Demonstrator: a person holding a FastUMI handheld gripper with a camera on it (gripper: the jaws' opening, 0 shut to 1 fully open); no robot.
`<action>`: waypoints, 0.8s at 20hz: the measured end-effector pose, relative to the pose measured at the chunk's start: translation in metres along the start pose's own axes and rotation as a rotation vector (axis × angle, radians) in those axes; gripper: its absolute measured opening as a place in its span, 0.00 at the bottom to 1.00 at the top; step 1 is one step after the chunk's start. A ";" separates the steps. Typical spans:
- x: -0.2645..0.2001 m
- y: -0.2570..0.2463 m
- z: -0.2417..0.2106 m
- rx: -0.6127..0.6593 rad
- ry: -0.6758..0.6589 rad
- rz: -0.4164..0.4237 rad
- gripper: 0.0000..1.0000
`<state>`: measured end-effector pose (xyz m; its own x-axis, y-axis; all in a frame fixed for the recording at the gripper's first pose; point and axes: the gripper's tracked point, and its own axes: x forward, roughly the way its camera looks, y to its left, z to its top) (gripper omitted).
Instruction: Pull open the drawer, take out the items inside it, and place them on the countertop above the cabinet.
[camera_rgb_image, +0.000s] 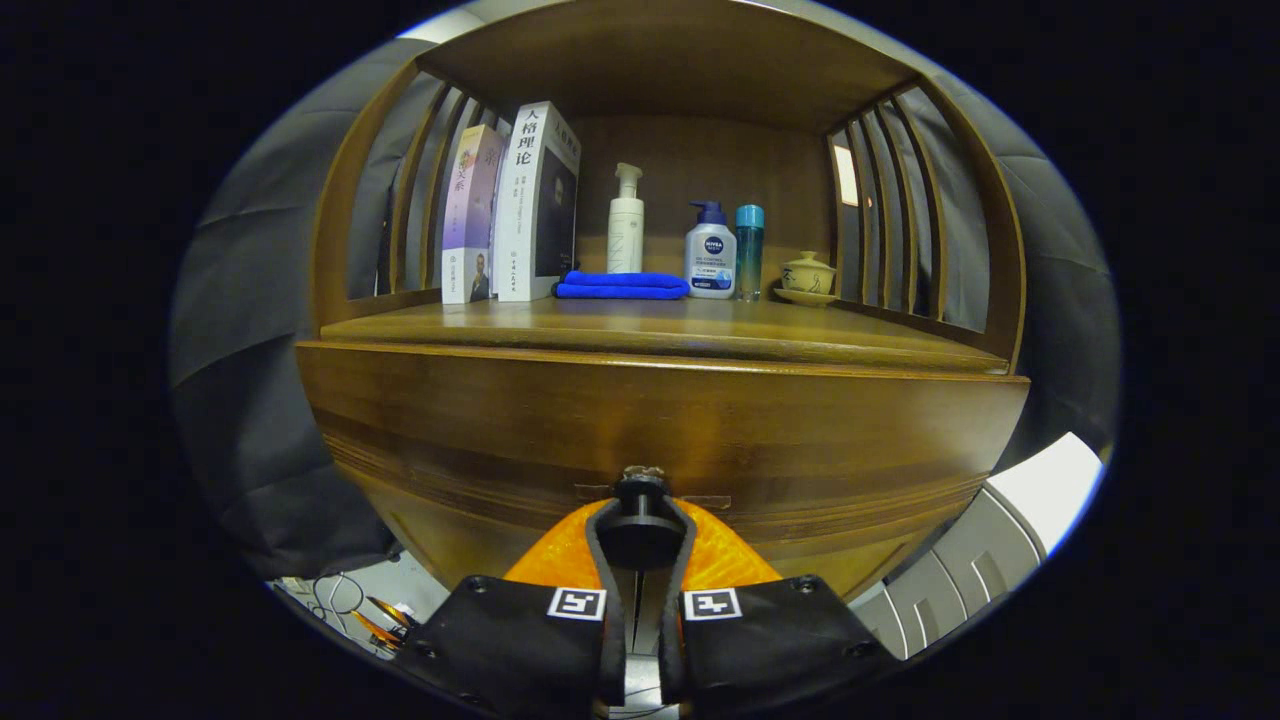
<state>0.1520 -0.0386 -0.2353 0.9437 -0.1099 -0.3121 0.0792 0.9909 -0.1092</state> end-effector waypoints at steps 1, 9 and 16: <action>-0.006 0.000 -0.001 -0.002 0.001 0.001 0.14; -0.055 0.000 -0.017 -0.035 -0.006 0.020 0.14; -0.087 -0.003 -0.028 -0.050 -0.002 0.053 0.14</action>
<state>0.0600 -0.0346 -0.2345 0.9466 -0.0572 -0.3172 0.0129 0.9901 -0.1400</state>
